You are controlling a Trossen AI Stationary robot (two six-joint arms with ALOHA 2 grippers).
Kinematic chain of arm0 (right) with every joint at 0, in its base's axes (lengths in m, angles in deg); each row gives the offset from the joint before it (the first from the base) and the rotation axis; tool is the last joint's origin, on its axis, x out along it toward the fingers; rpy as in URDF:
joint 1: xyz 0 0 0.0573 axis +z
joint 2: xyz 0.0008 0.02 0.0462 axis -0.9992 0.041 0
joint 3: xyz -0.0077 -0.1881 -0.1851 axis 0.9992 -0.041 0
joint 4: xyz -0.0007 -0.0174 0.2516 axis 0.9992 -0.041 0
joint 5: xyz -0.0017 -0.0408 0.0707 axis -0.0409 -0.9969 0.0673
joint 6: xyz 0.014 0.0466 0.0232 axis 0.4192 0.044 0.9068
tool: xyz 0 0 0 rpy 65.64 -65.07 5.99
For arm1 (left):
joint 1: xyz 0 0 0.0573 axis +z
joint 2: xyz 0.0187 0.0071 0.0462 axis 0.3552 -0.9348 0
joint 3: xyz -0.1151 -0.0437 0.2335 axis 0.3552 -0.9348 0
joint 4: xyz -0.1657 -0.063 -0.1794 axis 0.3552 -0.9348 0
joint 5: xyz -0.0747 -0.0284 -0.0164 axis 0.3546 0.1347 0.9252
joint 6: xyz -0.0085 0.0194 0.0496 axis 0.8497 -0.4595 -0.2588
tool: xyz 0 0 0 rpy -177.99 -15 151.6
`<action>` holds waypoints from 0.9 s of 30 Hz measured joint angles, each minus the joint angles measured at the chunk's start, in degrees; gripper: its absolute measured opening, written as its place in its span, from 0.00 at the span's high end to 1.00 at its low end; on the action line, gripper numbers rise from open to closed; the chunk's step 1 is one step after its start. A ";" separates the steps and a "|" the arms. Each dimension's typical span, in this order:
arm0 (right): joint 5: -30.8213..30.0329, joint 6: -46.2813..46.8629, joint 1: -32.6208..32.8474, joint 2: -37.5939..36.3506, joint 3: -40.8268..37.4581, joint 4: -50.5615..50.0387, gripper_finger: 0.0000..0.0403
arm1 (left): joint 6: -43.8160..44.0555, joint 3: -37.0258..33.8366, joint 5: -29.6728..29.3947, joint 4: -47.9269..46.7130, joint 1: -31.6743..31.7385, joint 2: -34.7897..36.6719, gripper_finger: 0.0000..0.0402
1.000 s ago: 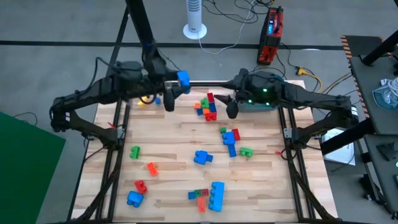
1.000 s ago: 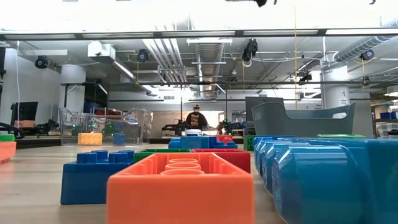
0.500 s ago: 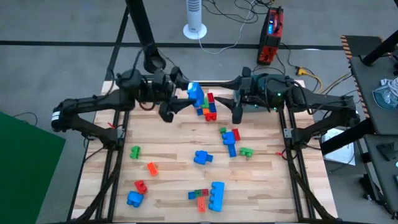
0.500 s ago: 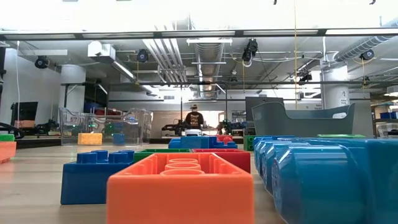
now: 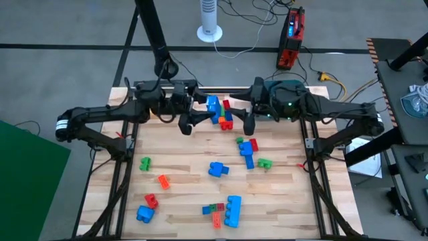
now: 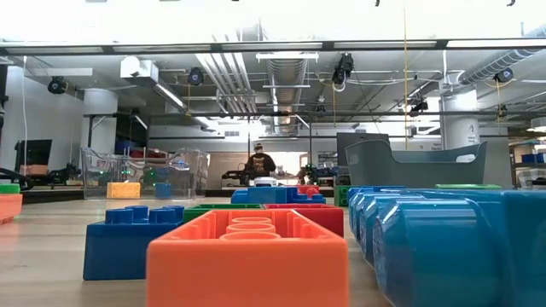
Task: Sort blocks by size
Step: Put the big blue game piece into the blue bin
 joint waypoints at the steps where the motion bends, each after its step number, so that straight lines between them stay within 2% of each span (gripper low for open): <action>1: -0.02 1.34 0.00 0.18 0.00 -0.07 0.42 | -0.70 0.67 -0.28 -1.59 0.00 0.00 0.37; 7: 0.54 4.56 -0.09 0.69 -0.02 -0.07 0.41 | -4.94 5.29 -1.77 -13.37 0.00 -0.02 0.37; 10: 1.93 4.44 -0.09 0.96 -0.02 -0.04 0.37 | -6.77 7.19 -1.78 -15.84 0.00 -0.02 0.37; 14: 2.10 3.74 0.07 1.84 -0.02 0.36 0.26 | -8.03 8.31 -1.78 -16.06 0.00 -0.02 0.37; 19: 4.92 -2.04 0.94 3.09 -0.09 2.76 0.13 | -8.43 7.75 -1.84 -16.36 0.16 -0.02 0.37; 27: 5.77 -1.72 0.88 4.85 1.64 4.22 0.10 | -7.73 7.47 -1.89 -14.67 0.20 -2.00 0.37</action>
